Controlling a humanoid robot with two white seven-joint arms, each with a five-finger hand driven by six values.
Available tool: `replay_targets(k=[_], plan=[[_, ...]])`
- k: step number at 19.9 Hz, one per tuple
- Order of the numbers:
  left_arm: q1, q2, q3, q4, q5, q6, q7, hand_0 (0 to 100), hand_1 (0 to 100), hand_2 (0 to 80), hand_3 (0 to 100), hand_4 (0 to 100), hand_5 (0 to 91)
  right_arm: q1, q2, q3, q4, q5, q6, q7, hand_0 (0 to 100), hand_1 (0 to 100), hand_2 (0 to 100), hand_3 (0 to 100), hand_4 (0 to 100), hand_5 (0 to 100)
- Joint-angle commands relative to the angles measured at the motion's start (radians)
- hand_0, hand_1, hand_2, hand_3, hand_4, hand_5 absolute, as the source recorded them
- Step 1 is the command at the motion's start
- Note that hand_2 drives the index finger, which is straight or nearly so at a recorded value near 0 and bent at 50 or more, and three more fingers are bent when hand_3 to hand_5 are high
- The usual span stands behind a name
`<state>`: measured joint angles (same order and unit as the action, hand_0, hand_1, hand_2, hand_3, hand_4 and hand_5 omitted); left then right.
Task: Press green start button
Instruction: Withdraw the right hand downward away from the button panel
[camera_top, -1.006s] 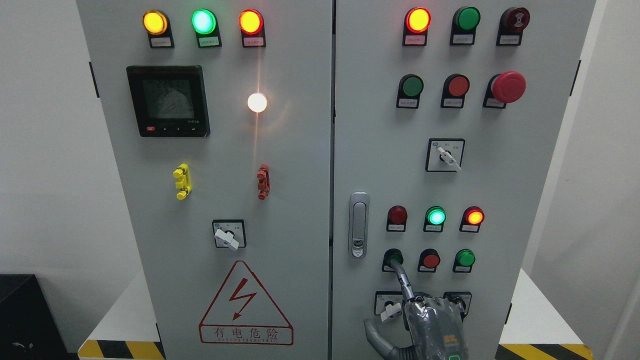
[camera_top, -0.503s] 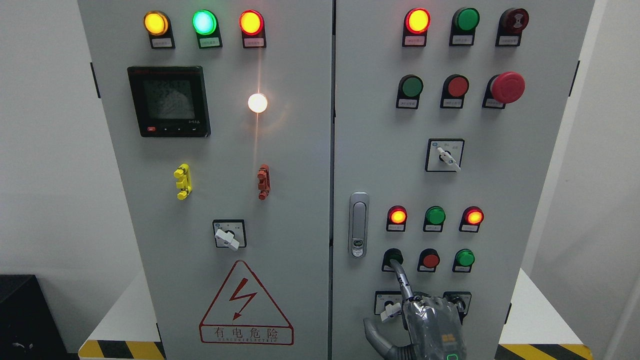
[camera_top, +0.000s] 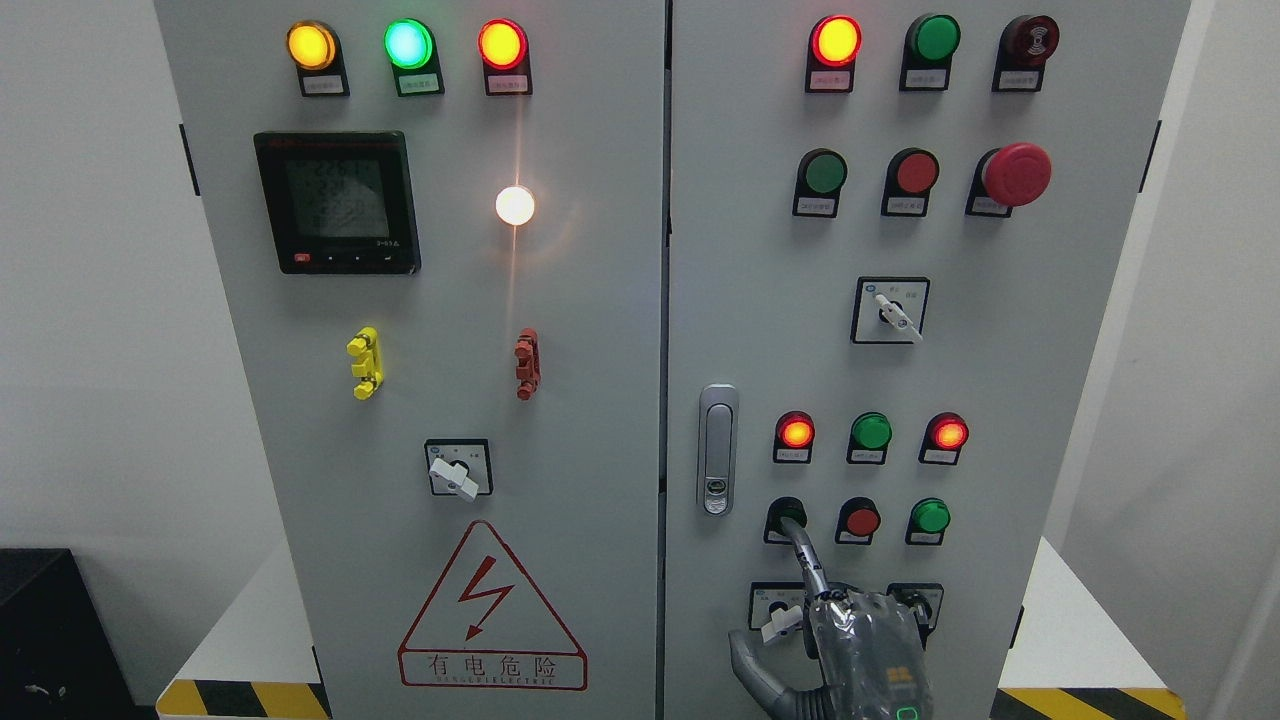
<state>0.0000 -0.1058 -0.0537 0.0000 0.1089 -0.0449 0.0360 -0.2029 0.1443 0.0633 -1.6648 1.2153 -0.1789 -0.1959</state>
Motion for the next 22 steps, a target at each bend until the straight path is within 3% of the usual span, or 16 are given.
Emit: replay_targets(k=[1, 9, 12, 14, 16, 18, 20, 22], plan=[[-0.023, 0.0, 0.0, -0.028, 0.0, 0.0, -0.001, 12, 56, 0.0, 0, 0, 0.0, 0.025, 0.003, 0.01, -0.09, -0.059, -0.005, -0.008, 40, 37, 2, 97, 89, 100], [-0.023, 0.001, 0.0, -0.028, 0.0, 0.0, -0.001, 12, 56, 0.0, 0, 0, 0.0, 0.109, 0.003, 0.018, -0.2, -0.195, -0.01, -0.007, 38, 40, 4, 92, 87, 95], [-0.023, 0.0, 0.0, -0.028, 0.0, 0.0, -0.001, 12, 56, 0.0, 0, 0, 0.0, 0.146, 0.001, 0.032, -0.242, -0.265, -0.004, -0.005, 37, 39, 3, 82, 81, 90], [-0.023, 0.0, 0.0, -0.028, 0.0, 0.0, -0.001, 12, 56, 0.0, 0, 0, 0.0, 0.171, 0.003, 0.032, -0.263, -0.308, 0.001, -0.007, 36, 36, 1, 68, 73, 80], [-0.023, 0.001, 0.0, -0.028, 0.0, 0.0, -0.001, 12, 56, 0.0, 0, 0, 0.0, 0.195, 0.003, 0.032, -0.279, -0.357, 0.003, -0.007, 30, 32, 0, 56, 59, 66], [-0.023, 0.0, 0.0, -0.028, 0.0, 0.0, -0.001, 12, 56, 0.0, 0, 0, 0.0, 0.22, 0.003, 0.033, -0.297, -0.446, 0.004, -0.005, 11, 29, 0, 40, 44, 50], [-0.023, 0.001, 0.0, -0.028, 0.0, 0.0, -0.001, 12, 56, 0.0, 0, 0, 0.0, 0.237, 0.003, 0.044, -0.314, -0.549, 0.015, -0.002, 0, 27, 0, 33, 36, 42], [-0.023, 0.0, 0.0, -0.028, 0.0, 0.0, -0.001, 12, 56, 0.0, 0, 0, 0.0, 0.261, 0.001, 0.055, -0.342, -0.633, 0.041, 0.029, 0, 22, 0, 29, 30, 34]])
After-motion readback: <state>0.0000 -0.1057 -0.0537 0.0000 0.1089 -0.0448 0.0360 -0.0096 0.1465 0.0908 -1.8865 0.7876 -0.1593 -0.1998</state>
